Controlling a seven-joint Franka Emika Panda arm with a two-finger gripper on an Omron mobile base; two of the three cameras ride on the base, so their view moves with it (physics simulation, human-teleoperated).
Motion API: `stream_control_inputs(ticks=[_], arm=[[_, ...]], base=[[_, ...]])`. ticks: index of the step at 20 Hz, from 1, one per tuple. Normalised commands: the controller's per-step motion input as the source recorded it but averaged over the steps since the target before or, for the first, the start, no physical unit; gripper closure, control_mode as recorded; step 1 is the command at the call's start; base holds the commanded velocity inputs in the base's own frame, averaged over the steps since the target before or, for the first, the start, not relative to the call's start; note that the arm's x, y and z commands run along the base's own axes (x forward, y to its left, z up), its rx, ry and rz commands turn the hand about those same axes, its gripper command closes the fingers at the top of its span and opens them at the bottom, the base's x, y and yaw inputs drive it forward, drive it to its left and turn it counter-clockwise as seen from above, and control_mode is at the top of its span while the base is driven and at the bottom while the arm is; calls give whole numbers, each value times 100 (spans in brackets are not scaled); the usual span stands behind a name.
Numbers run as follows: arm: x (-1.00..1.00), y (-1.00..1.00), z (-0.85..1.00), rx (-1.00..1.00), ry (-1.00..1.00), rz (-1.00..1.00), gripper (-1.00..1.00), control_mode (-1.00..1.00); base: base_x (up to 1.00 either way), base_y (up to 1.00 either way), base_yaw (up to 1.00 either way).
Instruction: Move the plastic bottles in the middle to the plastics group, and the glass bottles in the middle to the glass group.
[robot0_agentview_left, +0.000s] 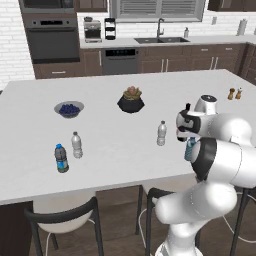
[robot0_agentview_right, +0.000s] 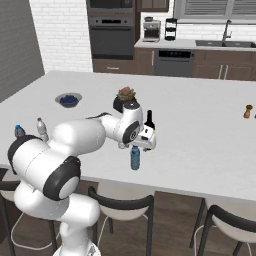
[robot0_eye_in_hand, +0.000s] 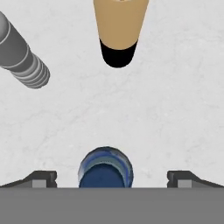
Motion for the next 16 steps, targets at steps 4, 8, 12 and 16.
stream_control_inputs(ticks=[4, 8, 12, 16], arm=[[6, -4, 0, 0, 0, 0, -100, -100], [21, 0, 0, 0, 0, 0, -100, -100], [3, 0, -3, 0, 0, 0, -100, -100], [-1, 0, -4, 0, 0, 0, -100, -100]], base=[[0, 0, 0], [0, 0, 0], [0, 0, 0], [0, 0, 0]])
